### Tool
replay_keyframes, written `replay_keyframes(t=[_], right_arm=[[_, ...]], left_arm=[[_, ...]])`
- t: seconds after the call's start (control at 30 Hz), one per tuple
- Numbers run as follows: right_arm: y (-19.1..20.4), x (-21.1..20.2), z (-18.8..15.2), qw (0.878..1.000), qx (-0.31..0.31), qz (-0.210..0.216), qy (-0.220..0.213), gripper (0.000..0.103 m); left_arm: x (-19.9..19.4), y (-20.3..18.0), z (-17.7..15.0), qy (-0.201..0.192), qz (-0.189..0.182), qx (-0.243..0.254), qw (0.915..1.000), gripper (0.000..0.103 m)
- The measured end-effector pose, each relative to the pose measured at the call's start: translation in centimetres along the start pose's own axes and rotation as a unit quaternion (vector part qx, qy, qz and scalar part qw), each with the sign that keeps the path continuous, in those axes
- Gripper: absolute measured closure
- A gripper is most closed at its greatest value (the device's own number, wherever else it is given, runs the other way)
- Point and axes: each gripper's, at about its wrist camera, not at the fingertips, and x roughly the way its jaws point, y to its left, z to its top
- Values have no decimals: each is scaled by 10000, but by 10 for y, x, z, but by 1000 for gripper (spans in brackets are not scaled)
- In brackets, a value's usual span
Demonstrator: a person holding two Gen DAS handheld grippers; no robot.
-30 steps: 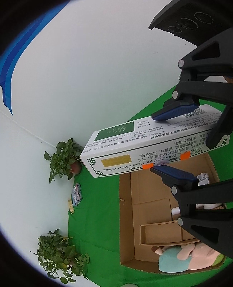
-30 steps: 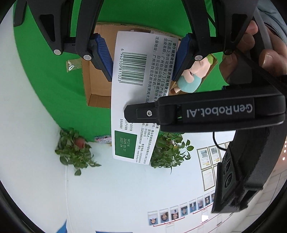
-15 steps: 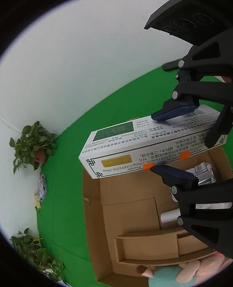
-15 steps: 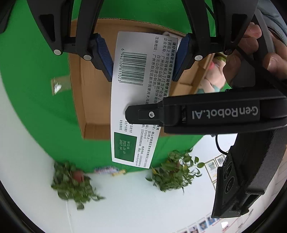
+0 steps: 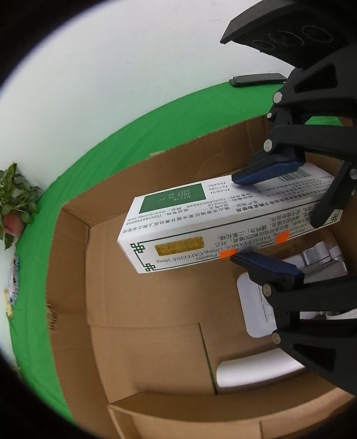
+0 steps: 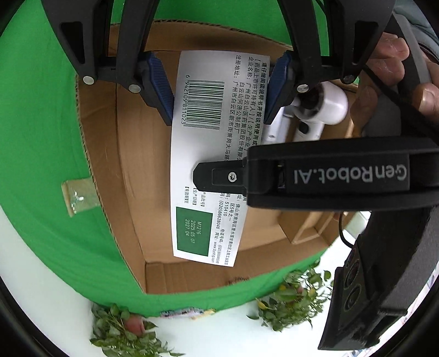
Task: Organize objects
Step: 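Carry the held medicine box with both grippers over the large box, then lower the medicine box into the box beside the phone stand and open both grippers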
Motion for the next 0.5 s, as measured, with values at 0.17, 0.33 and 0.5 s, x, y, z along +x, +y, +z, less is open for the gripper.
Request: replay_keyframes(t=[0.17,0.33,0.5], right_arm=[[-3,19,-10,9997,26,-138,208,43],[2,19,-12,9997,-70,-164,168,43],[17,20,-19,9993,-204,-252,192,45]], left_arm=[[16,12,-4,166,-69,-193,9997,51],[2,20,-9,69,-111,-262,9996,51],[-34,18,-21,-336,134,-95,9993,54]])
